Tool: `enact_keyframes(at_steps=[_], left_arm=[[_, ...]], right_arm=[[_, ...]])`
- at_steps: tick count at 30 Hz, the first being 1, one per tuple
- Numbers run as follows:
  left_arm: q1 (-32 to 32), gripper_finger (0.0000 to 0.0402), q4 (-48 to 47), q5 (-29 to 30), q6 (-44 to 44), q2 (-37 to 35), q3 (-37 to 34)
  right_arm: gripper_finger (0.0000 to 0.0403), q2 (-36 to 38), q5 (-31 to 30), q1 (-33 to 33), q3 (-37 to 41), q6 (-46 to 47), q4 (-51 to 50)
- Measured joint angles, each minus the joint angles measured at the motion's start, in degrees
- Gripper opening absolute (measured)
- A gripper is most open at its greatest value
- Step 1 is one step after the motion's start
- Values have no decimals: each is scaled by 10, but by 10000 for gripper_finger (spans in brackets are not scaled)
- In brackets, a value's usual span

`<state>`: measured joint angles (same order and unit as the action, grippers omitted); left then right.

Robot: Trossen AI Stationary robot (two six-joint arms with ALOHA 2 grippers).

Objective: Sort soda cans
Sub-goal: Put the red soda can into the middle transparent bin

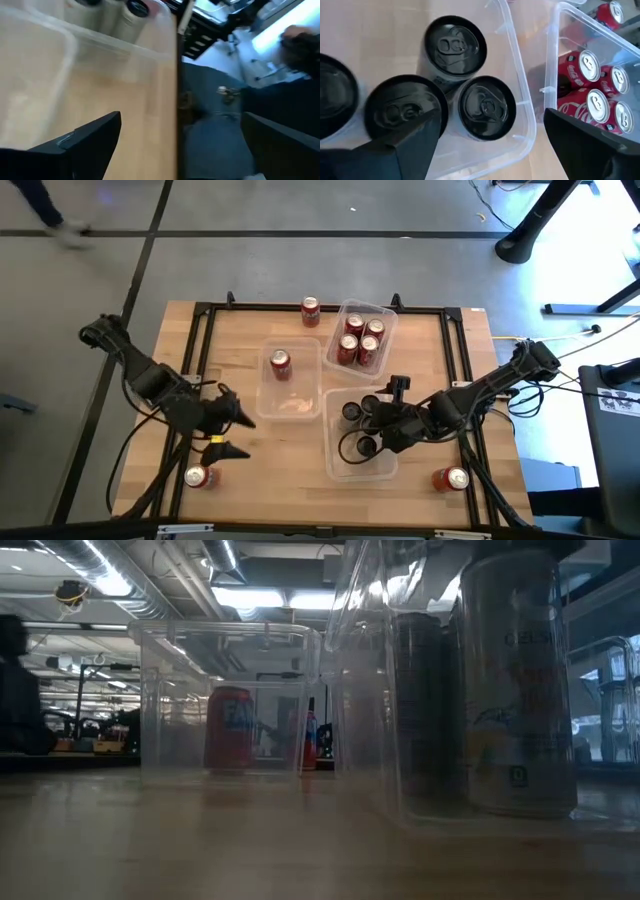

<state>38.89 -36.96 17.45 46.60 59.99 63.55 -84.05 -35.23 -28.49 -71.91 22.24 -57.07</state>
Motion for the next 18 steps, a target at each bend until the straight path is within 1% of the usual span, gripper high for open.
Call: enact_keyframes(at_steps=[4,7,9,12,15,18], left_arm=[[32,396,37,9,38,13,0],[41,395,58,24,47,29,0],[41,395,55,25,66,45,0],[41,395,10,7,118,73,0],[46,395,-55,-29,191,93,0],[57,395,-128,-79,266,105,0]], right_arm=[[351,0,-4,0,5,0,10],[351,0,-4,0,5,0,17],[351,0,-4,0,5,0,17],[351,0,-4,0,5,0,17],[351,0,-4,0,5,-2,16],[351,0,-4,0,5,-2,17]])
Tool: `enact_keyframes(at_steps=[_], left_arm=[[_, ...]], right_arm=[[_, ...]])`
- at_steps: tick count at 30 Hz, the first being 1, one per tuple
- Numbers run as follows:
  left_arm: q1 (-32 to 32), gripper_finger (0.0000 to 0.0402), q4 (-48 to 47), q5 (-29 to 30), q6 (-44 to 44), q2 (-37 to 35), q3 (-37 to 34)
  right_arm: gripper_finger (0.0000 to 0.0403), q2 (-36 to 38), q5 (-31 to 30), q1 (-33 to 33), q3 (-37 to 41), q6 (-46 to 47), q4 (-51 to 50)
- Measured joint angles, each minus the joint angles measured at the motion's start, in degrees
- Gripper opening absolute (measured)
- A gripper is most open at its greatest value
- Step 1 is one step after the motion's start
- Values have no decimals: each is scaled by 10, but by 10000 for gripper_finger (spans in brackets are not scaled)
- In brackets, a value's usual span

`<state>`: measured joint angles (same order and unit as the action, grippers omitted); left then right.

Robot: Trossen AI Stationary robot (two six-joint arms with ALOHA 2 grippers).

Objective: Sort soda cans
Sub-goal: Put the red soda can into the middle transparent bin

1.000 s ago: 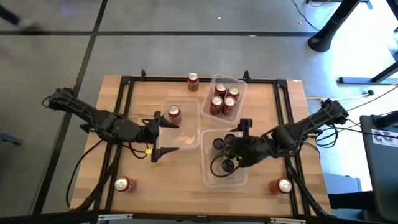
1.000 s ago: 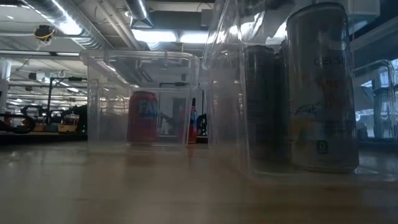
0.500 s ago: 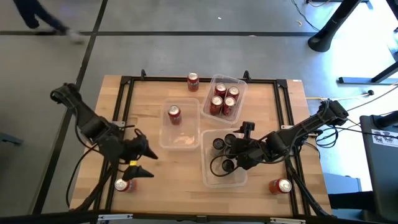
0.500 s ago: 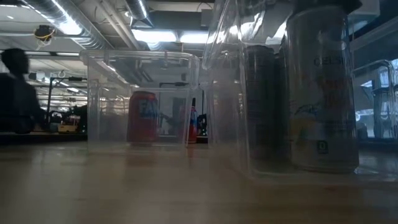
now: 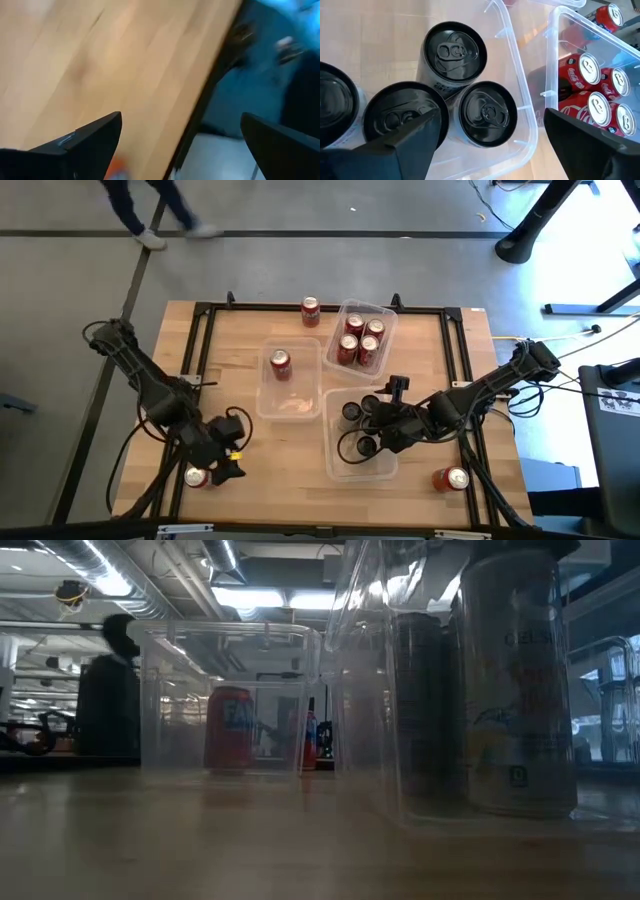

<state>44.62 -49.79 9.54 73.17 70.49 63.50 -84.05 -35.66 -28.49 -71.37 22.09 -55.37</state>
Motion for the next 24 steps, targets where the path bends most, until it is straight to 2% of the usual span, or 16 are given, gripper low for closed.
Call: enact_keyframes(at_steps=[4,10,16,24], left_arm=[[27,395,-80,-57,90,5,0],[68,395,-133,-112,183,5,0],[103,395,-185,-117,239,5,0],[150,395,-175,-117,297,25,-2]], right_arm=[[351,0,-9,0,0,0,4],[351,0,-10,0,0,-5,14],[351,0,-10,0,0,-13,18],[351,0,-10,0,0,-13,18]])
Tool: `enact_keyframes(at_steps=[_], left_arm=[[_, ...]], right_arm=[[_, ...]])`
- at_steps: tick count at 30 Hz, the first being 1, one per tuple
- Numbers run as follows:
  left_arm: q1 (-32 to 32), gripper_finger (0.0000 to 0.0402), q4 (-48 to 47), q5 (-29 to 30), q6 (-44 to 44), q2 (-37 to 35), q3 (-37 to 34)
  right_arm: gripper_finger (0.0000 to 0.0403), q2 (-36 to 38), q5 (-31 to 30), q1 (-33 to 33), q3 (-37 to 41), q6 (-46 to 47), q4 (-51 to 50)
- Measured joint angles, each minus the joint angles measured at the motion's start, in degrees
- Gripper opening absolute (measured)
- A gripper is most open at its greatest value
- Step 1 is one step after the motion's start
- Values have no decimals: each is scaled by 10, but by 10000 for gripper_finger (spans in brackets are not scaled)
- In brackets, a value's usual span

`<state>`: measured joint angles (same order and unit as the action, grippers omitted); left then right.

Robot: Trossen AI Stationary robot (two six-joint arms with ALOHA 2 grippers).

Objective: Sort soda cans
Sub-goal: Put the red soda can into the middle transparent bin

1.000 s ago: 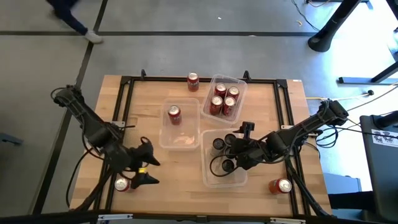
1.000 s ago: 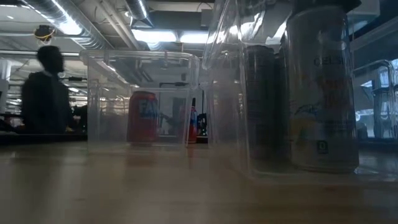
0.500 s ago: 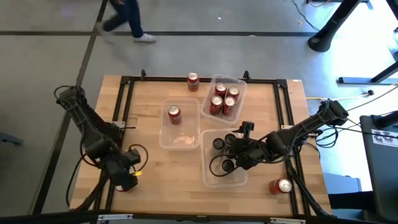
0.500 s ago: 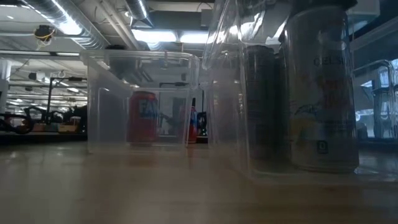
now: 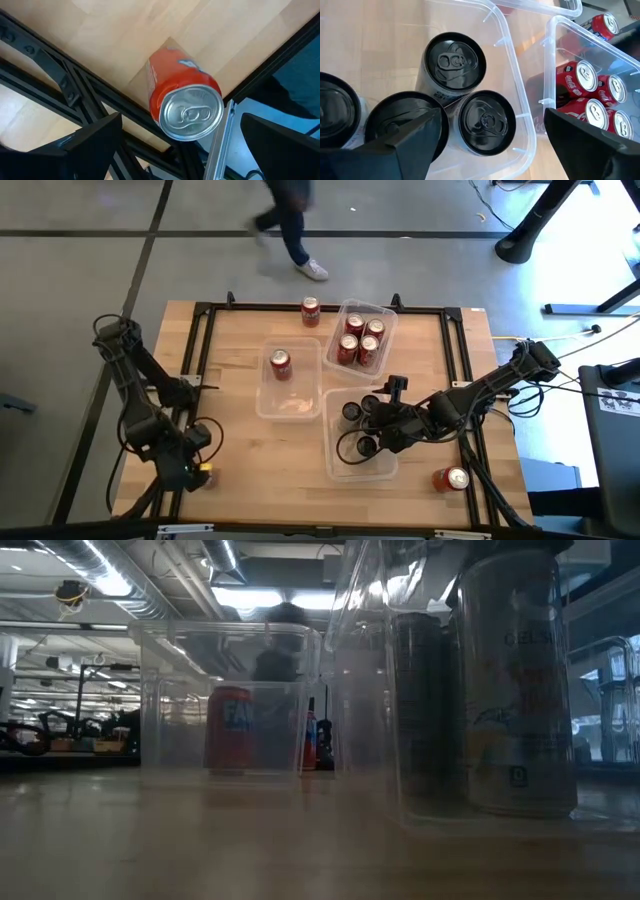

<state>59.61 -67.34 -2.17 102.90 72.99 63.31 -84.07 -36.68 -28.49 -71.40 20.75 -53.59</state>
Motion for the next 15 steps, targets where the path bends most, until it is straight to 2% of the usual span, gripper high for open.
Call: enact_keyframes(at_steps=[15], left_arm=[[24,395,15,0,-3,70,0]], right_arm=[[351,0,13,0,0,0,10]])
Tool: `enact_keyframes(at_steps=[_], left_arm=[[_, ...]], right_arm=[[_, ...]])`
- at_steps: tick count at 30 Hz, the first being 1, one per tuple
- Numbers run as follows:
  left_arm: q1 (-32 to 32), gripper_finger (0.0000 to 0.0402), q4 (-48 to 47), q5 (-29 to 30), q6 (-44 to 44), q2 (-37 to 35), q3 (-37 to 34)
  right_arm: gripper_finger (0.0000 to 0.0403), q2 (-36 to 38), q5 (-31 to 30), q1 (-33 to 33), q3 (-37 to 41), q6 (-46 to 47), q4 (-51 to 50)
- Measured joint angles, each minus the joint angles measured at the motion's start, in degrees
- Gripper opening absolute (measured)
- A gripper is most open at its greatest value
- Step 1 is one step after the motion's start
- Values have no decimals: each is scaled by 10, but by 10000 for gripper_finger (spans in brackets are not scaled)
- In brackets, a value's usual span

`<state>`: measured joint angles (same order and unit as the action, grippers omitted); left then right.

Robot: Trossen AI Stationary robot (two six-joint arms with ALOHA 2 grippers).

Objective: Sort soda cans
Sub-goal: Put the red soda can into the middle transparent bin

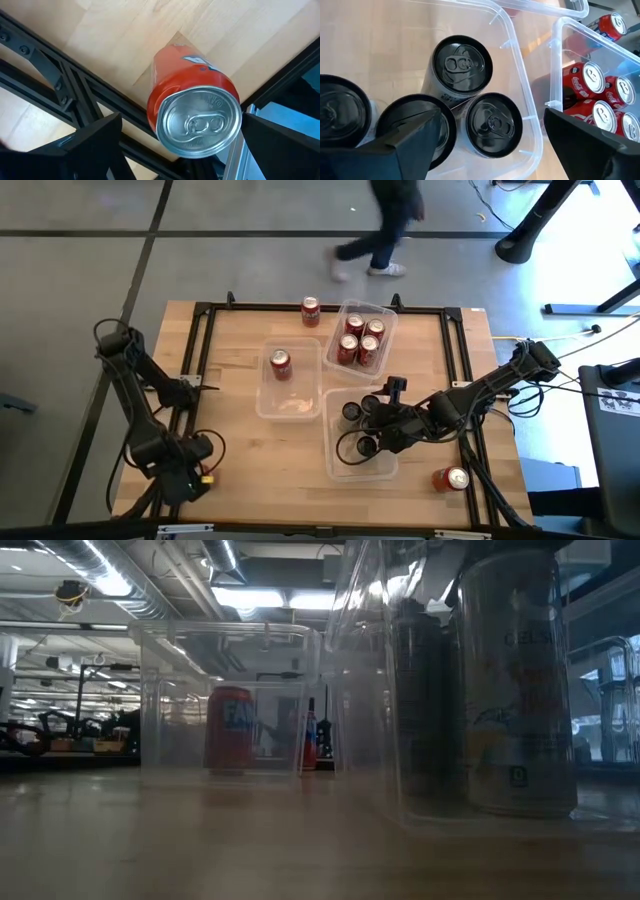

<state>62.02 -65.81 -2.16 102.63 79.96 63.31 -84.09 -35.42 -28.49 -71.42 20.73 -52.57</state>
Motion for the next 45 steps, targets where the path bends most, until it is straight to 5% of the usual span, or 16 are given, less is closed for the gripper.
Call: enact_keyframes(at_steps=[18,33,45], left_arm=[[6,390,22,6,-6,41,0],[13,301,18,28,-5,70,0],[-71,300,-36,28,-48,48,65]], right_arm=[[351,0,7,0,0,-7,1],[351,0,6,0,0,-16,1],[351,0,4,0,0,-17,3]])
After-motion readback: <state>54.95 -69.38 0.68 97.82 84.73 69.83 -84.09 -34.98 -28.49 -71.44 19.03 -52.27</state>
